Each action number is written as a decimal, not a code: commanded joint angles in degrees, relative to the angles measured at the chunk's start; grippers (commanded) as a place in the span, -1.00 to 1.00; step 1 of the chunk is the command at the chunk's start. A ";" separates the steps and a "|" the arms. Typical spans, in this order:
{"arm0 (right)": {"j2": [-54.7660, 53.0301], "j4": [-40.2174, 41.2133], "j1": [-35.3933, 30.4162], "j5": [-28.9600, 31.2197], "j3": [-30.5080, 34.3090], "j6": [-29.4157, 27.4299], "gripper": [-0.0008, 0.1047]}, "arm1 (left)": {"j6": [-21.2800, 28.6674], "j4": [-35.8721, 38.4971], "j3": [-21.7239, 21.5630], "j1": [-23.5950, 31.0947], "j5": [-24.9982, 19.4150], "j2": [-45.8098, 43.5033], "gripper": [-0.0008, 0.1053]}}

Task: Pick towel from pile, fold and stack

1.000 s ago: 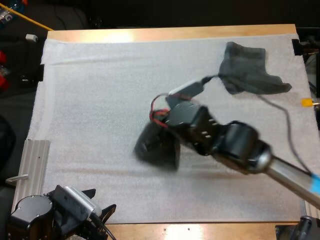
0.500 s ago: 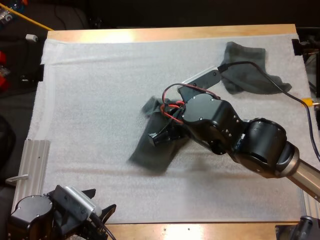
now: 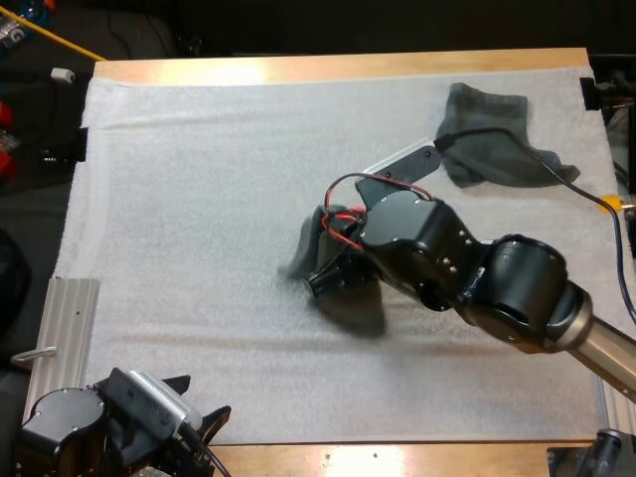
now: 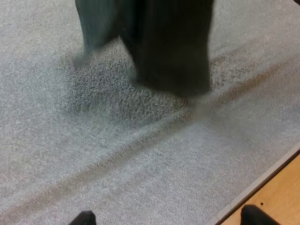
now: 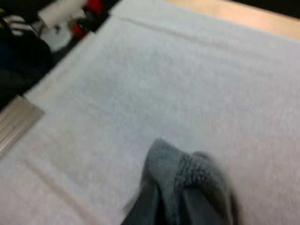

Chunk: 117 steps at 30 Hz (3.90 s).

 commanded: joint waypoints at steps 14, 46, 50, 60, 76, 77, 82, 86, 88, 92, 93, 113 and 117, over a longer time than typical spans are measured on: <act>13.20 -19.57 -0.22 -23.19 6.25 7.56 -0.99 | -0.32 0.22 -0.23 -0.24 0.34 0.14 0.15; 15.09 -0.81 -1.66 -9.03 6.90 -0.01 0.11 | 0.29 -0.34 -0.23 -0.24 0.34 0.14 0.15; 15.40 -1.01 -5.49 -9.04 8.61 0.22 0.11 | 0.29 -0.37 -0.23 -0.24 0.34 0.14 0.15; 15.44 -4.58 -13.02 -13.88 16.14 0.30 0.11 | 0.08 -0.03 -0.23 -0.24 0.28 0.14 0.15; 18.49 -19.53 -15.97 -16.41 27.62 4.24 0.10 | -3.95 3.81 -0.23 -0.24 -2.88 0.14 0.15; 19.43 -19.97 -15.97 -16.49 27.62 4.38 0.08 | -3.97 3.81 -0.23 -0.24 -2.88 0.14 0.15; 22.59 -20.48 -15.97 -16.64 27.62 4.51 0.02 | -3.97 3.81 -0.23 -0.24 -2.88 0.14 0.15; 23.86 -21.35 -15.97 -16.91 27.62 4.31 -0.01 | -3.97 3.68 -0.23 -0.24 -2.88 0.14 0.15; 24.01 -22.49 -15.97 -18.23 27.62 4.32 -0.06 | -3.97 3.68 -0.23 -0.24 -2.88 0.14 0.15; 24.12 -24.48 -15.97 -21.48 27.62 4.32 -0.08 | -3.86 3.24 -0.23 -0.24 -2.88 0.14 0.15; 24.25 -24.53 -15.97 -21.48 27.62 4.32 -0.08 | -3.86 3.20 -0.23 -0.24 -2.88 0.14 0.15; 23.21 -24.76 -15.97 -6.69 26.39 3.52 -0.99 | -3.78 3.21 -0.23 -0.24 -2.28 0.14 0.15; 20.45 -24.76 -16.05 8.37 24.93 -0.99 -0.99 | -3.74 3.21 -0.23 -0.24 -2.28 0.14 0.15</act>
